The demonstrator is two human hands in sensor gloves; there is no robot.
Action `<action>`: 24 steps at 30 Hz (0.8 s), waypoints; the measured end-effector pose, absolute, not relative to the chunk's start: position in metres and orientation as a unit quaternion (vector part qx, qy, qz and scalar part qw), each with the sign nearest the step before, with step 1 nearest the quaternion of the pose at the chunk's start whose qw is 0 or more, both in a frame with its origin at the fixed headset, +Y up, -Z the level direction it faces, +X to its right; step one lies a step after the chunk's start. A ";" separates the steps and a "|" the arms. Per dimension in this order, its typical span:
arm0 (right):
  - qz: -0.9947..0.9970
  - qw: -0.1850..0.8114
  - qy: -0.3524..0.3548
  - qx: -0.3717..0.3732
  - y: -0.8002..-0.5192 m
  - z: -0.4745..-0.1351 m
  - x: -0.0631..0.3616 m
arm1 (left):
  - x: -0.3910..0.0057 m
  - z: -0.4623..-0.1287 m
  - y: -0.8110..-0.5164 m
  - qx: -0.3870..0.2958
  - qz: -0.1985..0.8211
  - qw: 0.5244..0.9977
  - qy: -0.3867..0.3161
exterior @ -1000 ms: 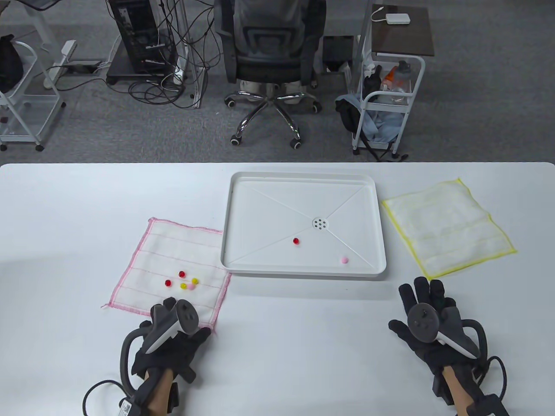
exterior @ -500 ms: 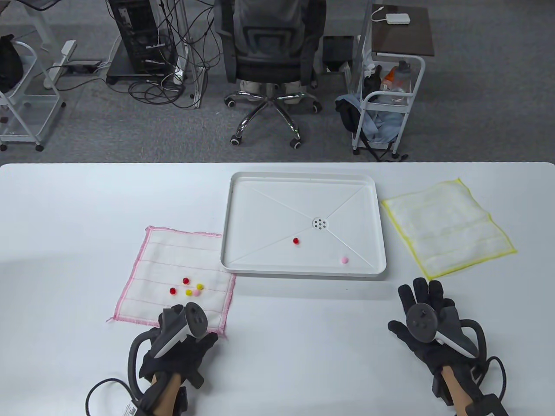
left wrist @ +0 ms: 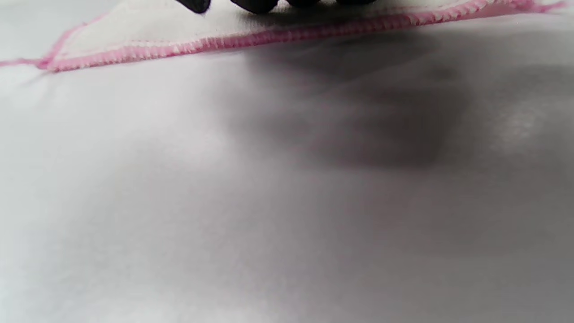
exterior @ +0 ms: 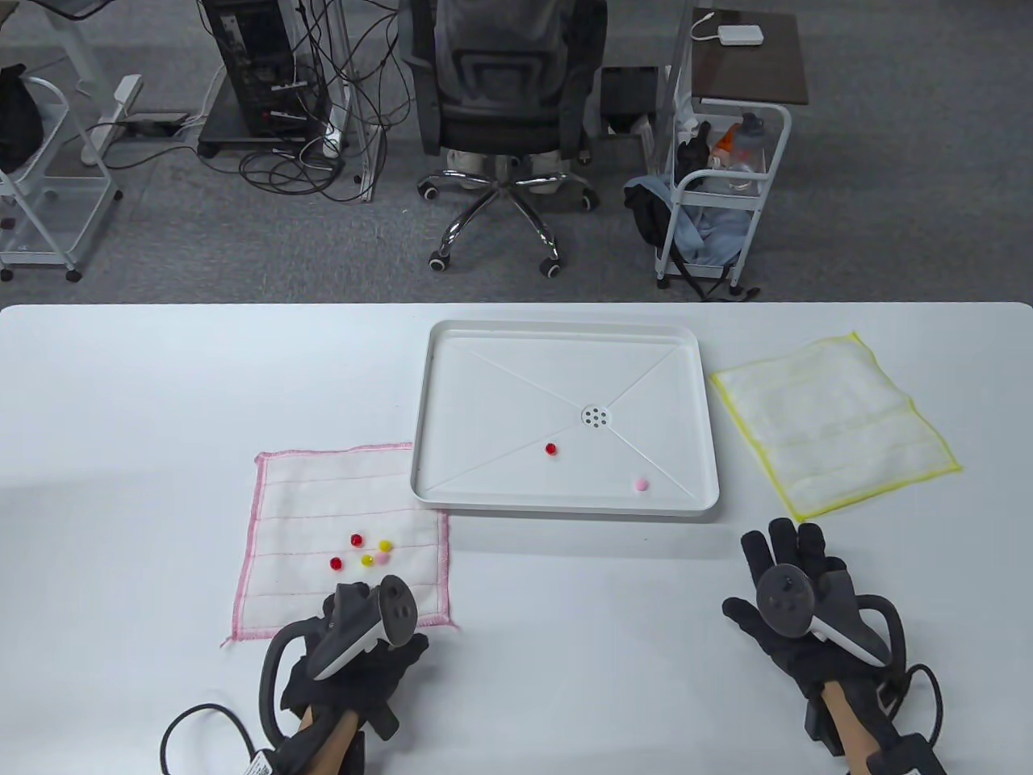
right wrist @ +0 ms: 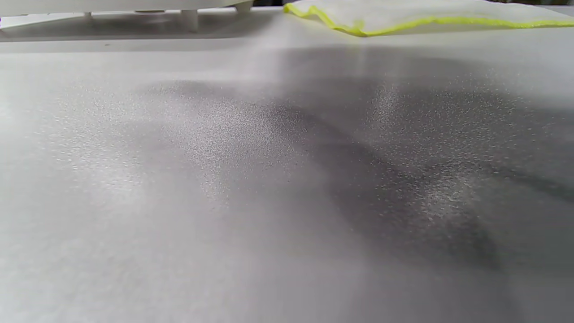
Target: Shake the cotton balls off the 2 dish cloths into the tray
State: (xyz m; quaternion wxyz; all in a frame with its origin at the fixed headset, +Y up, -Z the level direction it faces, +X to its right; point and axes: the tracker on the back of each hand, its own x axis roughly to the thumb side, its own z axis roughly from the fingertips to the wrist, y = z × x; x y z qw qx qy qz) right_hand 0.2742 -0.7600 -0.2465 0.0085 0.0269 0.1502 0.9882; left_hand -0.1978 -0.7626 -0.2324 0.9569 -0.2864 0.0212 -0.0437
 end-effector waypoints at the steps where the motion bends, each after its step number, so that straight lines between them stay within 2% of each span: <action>1: 0.988 0.009 0.150 0.027 -0.760 -0.247 0.274 | -0.196 -0.232 -0.762 -0.285 -0.044 0.957 0.017; 16: 0.987 0.009 0.157 0.027 -0.760 -0.246 0.274 | -0.156 -0.213 -0.759 -0.282 -0.057 0.954 -0.087; 24: 0.987 0.011 0.158 0.029 -0.760 -0.246 0.274 | -0.139 -0.206 -0.762 -0.284 -0.075 0.949 -0.118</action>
